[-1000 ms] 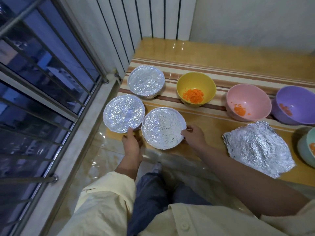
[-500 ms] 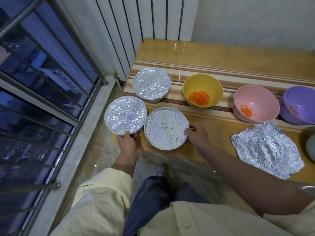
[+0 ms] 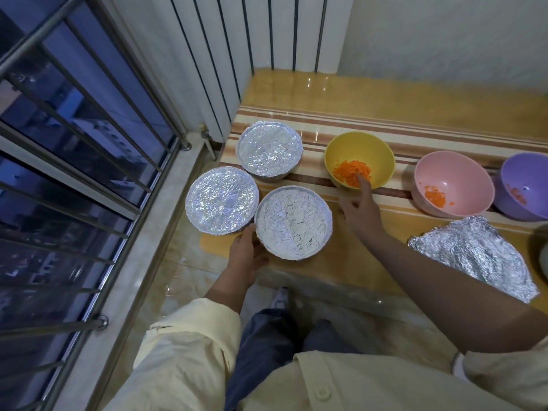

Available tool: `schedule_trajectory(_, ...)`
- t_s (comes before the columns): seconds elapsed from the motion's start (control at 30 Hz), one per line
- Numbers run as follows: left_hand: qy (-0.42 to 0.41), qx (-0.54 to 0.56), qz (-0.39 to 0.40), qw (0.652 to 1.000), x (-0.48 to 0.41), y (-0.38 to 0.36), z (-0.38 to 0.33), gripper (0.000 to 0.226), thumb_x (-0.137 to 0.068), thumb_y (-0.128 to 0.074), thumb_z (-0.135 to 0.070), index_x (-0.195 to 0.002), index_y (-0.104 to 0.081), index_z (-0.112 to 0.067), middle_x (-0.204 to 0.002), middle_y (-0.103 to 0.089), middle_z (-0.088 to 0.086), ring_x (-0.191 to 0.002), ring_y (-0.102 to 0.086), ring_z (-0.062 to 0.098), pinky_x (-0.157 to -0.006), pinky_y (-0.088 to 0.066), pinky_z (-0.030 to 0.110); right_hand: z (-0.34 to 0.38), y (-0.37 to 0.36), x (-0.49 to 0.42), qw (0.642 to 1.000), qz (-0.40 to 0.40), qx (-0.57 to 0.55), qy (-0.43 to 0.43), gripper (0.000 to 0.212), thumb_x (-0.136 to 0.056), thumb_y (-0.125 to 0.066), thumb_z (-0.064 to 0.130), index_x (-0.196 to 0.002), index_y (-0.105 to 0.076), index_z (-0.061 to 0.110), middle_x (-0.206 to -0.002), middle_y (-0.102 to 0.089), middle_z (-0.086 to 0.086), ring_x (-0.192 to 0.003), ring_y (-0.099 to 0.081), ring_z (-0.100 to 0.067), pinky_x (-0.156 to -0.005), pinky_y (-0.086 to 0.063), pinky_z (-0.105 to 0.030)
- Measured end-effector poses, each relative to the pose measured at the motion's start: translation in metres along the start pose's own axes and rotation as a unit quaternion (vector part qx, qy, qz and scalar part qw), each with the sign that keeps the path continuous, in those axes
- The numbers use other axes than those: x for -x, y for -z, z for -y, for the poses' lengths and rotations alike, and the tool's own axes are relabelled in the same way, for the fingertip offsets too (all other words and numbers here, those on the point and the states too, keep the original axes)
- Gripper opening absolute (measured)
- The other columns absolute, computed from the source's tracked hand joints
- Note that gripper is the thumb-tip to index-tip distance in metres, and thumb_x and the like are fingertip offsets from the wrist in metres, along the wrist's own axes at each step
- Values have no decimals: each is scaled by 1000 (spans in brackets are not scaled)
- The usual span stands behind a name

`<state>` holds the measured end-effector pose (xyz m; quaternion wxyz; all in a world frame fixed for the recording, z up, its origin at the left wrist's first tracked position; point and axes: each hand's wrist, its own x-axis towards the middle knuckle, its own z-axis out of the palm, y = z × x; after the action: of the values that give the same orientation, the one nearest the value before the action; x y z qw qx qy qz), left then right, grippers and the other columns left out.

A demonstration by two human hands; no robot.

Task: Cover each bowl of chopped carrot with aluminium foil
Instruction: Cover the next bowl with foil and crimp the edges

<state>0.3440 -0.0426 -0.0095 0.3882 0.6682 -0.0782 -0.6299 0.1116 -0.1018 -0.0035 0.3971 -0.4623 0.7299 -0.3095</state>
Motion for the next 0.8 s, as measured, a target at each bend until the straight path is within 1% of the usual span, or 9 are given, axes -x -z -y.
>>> schedule_trajectory(0.1, 29, 2, 16, 999, 5, -9, 4, 35, -102, -52, -36, -127, -55, -12, -120, -65, 15, -90, -65, 25, -63, -53, 34, 2, 8, -16, 996, 80, 2, -50, 67, -94, -56, 24, -151, -21, 28, -120, -43, 3, -106, -47, -15, -91, -42, -33)
schedule_trajectory(0.2, 40, 7, 18, 999, 8, -15, 4, 32, -102, -52, -31, -128, -54, -12, -117, -66, 17, -89, -65, 25, -59, -53, 34, 0, 10, -23, 995, 80, 41, -45, 55, -93, -59, 20, -142, -36, 19, -133, -50, -4, -119, -49, -21, -94, -42, -35)
schedule_trajectory(0.3, 34, 7, 7, 999, 8, -19, 4, 28, -102, -51, -25, -125, -55, -9, -102, -67, 13, -86, -65, 24, -61, -53, 35, -2, 15, -24, 995, 39, 85, -33, 34, -90, -64, 23, -120, -52, 15, -115, -63, -9, -106, -57, -26, -85, -46, -36)
schedule_trajectory(0.4, 28, 6, -7, 1000, 10, -22, 5, 25, -103, -50, -22, -123, -55, -9, -96, -66, 10, -83, -64, 23, -61, -52, 34, -9, 22, -21, 996, -1, 85, -19, 27, -82, -73, 29, -99, -59, 14, -94, -66, -4, -91, -61, -24, -77, -48, -36)
schedule_trajectory(0.5, 19, 7, -15, 1000, 11, -24, 7, 21, -103, -49, -21, -120, -55, -9, -100, -66, 11, -83, -64, 22, -63, -52, 32, -16, 32, -12, 996, -36, 77, -1, 31, -77, -77, 37, -88, -62, 13, -85, -65, -1, -83, -60, -21, -72, -46, -35)
schedule_trajectory(0.6, -1, 2, -27, 1000, 11, -26, 12, 20, -101, -51, -21, -116, -57, -8, -109, -66, 15, -86, -64, 23, -68, -54, 32, -26, 44, -2, 996, -42, 72, 16, 30, -74, -78, 38, -81, -63, 13, -79, -64, 0, -76, -60, -19, -63, -43, -31)
schedule_trajectory(0.67, -37, -6, -78, 996, 12, -28, 19, 18, -100, -53, -20, -108, -61, -6, -107, -66, 14, -91, -62, 27, -79, -51, 33, -34, 50, 7, 996, -40, 76, 32, 31, -73, -79, 40, -79, -64, 14, -77, -64, 0, -73, -59, -16, -58, -41, -27)
schedule_trajectory(0.7, -65, -29, -126, 990, 13, -28, 22, 19, -99, -54, -20, -106, -63, -5, -105, -65, 14, -94, -60, 28, -82, -48, 34, -37, 52, 11, 996, -40, 71, 37, 31, -73, -79, 41, -79, -64, 14, -77, -64, -1, -72, -59, -15, -58, -41, -27)
schedule_trajectory(0.8, -159, -130, -294, 934, 25, -31, 29, 28, -95, -54, -16, -117, -64, -1, -118, -63, 18, -108, -58, 34, -90, -44, 37, -44, 61, 26, 997, -44, 34, 45, 31, -75, -79, 36, -82, -64, 9, -78, -63, -4, -72, -57, -15, -58, -40, -25)
